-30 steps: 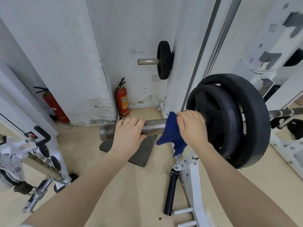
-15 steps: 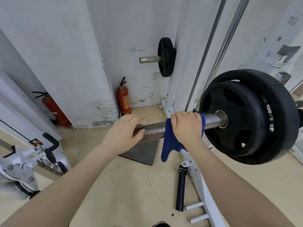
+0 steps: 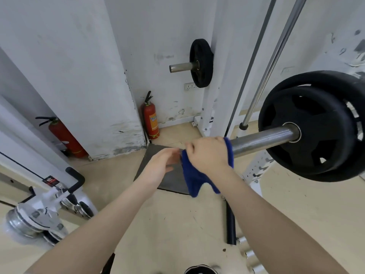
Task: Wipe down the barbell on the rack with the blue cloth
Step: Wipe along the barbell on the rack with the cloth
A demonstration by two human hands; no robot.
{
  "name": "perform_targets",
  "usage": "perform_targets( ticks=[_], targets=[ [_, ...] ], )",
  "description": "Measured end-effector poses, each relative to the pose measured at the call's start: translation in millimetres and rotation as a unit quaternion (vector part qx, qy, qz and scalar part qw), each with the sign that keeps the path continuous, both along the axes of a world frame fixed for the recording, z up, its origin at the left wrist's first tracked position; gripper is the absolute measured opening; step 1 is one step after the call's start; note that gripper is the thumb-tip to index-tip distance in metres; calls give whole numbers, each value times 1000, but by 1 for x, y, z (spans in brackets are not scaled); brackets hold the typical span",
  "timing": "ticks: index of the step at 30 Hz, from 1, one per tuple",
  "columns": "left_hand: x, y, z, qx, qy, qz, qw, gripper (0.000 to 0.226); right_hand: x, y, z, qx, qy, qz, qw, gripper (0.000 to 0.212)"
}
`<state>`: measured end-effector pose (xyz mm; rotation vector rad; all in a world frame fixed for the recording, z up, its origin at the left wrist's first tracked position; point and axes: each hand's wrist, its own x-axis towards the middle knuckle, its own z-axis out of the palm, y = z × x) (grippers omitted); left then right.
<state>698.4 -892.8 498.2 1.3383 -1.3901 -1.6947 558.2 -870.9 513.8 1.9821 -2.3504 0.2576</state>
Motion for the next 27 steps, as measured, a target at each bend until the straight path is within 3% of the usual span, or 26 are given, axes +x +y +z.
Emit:
perform_targets(
  ticks=[3, 6, 10, 13, 16, 19, 21, 23, 24, 25, 26, 27],
  targets=[
    [9, -8, -4, 0, 4, 36, 999, 28, 29, 9, -4, -39, 13, 91, 995, 40],
    [19, -13, -6, -1, -1, 42, 999, 31, 14, 9, 0, 19, 14, 116, 993, 38],
    [33, -17, -6, -2, 11, 31, 999, 26, 27, 12, -1, -21, 7, 16, 1000, 35],
    [47, -20, -8, -6, 9, 34, 999, 22, 55, 6, -2, 5, 53, -21, 998, 27],
    [51, -28, -8, 9, 1, 44, 999, 22, 72, 11, -7, 8, 119, 122, 985, 27],
    [46, -34, -3, 16, -8, 53, 998, 22, 90, 27, -31, 157, 119, 223, 955, 18],
    [43, -30, -1, -2, -16, 38, 999, 21, 78, 37, -48, 260, 61, 126, 955, 17],
    [38, -24, 3, -20, -30, -3, 999, 22, 52, 48, -62, 250, -107, -79, 959, 21],
    [34, -20, 4, -30, -39, -33, 998, 24, 39, 55, -63, 195, -242, -197, 930, 30],
    [30, -16, 6, -45, -47, -65, 996, 26, 28, 59, -69, 122, -391, -307, 859, 38],
    [25, -12, 7, -62, -55, -96, 992, 28, 22, 61, -71, 41, -533, -387, 751, 42],
    [20, -7, 9, -79, -56, -125, 987, 31, 17, 59, -73, -27, -662, -421, 620, 44]
  ],
)
